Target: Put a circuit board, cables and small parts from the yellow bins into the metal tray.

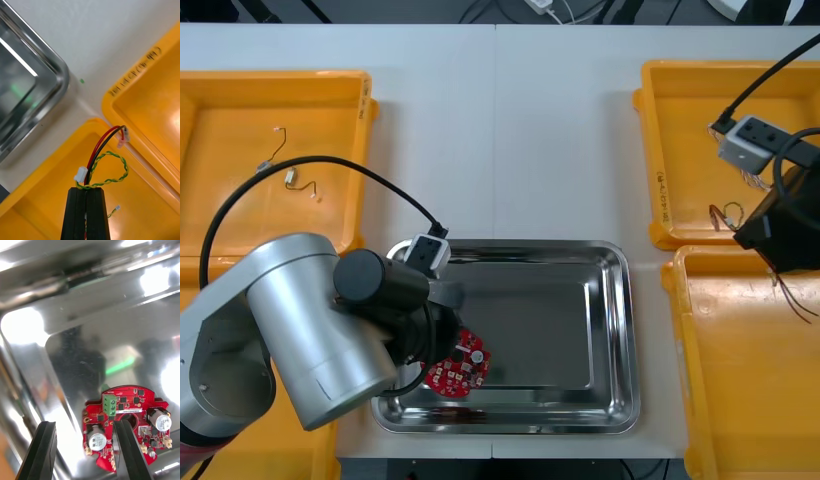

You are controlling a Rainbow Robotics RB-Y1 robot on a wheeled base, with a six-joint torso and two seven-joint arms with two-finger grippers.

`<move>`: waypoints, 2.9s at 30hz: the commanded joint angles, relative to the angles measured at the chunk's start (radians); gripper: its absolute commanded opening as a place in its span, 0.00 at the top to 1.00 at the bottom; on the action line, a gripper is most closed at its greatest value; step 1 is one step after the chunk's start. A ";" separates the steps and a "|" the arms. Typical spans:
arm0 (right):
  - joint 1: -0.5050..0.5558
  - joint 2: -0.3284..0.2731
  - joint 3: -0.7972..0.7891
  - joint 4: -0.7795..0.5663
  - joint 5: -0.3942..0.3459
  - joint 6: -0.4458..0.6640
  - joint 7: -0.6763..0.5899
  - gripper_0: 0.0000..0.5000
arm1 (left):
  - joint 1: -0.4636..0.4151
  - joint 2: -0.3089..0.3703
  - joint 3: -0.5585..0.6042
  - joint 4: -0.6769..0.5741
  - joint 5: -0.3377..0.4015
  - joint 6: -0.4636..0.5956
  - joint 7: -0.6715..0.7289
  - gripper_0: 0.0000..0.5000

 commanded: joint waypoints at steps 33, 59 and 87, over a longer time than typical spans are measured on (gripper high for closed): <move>-0.119 0.360 0.607 -0.128 0.372 0.004 0.024 1.00 | -0.337 0.234 0.338 0.165 0.500 0.156 -0.205 0.15; -0.058 0.372 0.780 -0.065 0.467 0.004 0.122 1.00 | -0.435 0.277 0.495 0.559 0.511 0.150 -0.719 0.15; 0.023 0.454 0.915 0.042 0.645 -0.052 0.124 1.00 | -0.435 0.281 0.597 0.866 0.434 -0.022 -1.159 0.07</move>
